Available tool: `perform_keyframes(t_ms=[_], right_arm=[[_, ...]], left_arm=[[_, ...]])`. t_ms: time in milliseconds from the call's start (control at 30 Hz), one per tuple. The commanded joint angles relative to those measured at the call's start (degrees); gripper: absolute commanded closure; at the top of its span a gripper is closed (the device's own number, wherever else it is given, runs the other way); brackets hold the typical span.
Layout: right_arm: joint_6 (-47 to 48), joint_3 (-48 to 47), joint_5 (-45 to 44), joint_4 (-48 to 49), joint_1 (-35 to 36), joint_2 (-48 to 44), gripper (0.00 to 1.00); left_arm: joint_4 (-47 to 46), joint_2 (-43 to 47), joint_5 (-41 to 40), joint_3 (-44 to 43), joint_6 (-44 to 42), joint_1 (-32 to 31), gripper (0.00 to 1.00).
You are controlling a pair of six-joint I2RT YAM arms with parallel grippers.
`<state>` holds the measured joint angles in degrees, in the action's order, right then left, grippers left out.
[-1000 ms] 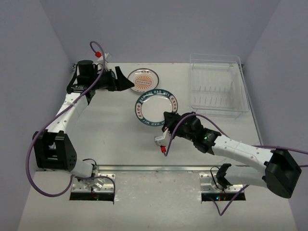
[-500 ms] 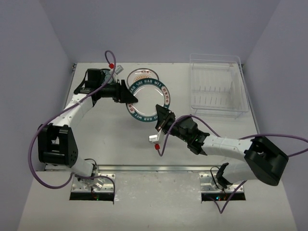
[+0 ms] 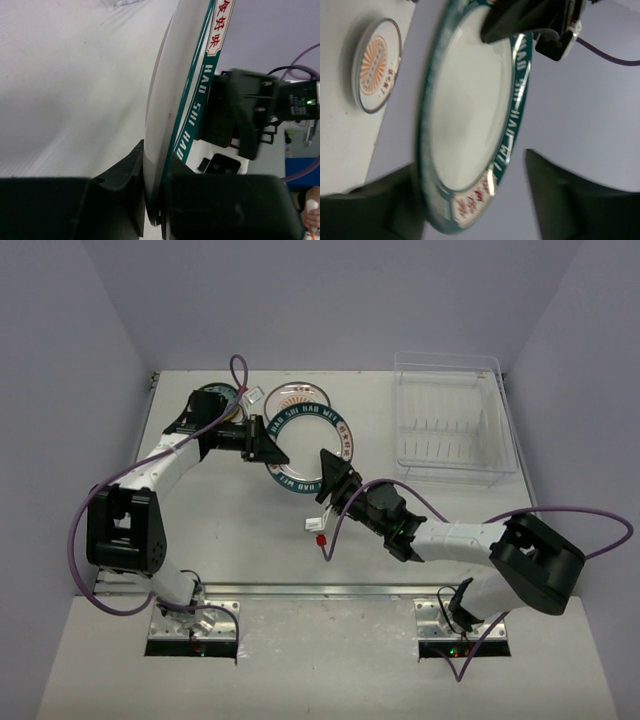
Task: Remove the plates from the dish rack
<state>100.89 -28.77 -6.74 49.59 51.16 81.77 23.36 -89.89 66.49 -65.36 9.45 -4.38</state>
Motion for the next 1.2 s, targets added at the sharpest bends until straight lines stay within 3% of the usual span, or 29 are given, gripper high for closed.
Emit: perform_keyframes(t_ms=[0,33,100,267,467,600,900,1000,1033,1167], right_arm=[[-2.7,0.2,-3.3,11.5,0.0,-3.8,0.18],[-3.3,0.5,-4.1,11.3,-0.1,-3.9,0.16],[-4.8,1.6,-6.2,8.8,-0.5,-5.2,0.01],[-6.3,4.3,-8.4,7.6,-2.3,-7.1,0.01],[-9.9,4.4,-11.5,1.8,-5.6,-10.7,0.01],[-13.4,3.4,-13.2,-1.7,-8.0,-12.7,0.01],[-26.0,-3.1,-17.9,-19.6,-12.1,-17.1,0.01],[-27.3,-3.1,-18.0,-21.1,-12.8,-17.8,0.01],[-27.9,-3.0,-18.0,-21.4,-13.1,-17.9,0.01],[-29.6,-3.5,-18.0,-23.7,-13.4,-18.1,0.01]], left_arm=[[-6.7,-1.0,-5.0,-2.6,-0.8,0.0,1.0],[-8.0,-1.3,-6.1,-3.3,0.4,0.2,1.0],[-11.3,-2.9,-10.9,-6.8,4.1,0.5,1.0],[-12.1,-10.1,-21.8,-15.6,6.7,1.3,1.0],[-11.1,-23.4,-25.9,-27.6,10.8,3.9,1.0],[-11.9,-26.9,-30.0,-30.2,10.9,4.1,1.0],[-9.8,-37.9,-27.1,-40.1,11.5,4.2,0.99],[-9.2,-39.1,-27.7,-40.5,11.3,4.2,0.91],[-9.0,-39.4,-28.4,-40.5,11.2,4.2,0.82],[-7.6,-39.9,-30.1,-40.8,10.6,4.1,0.61]])
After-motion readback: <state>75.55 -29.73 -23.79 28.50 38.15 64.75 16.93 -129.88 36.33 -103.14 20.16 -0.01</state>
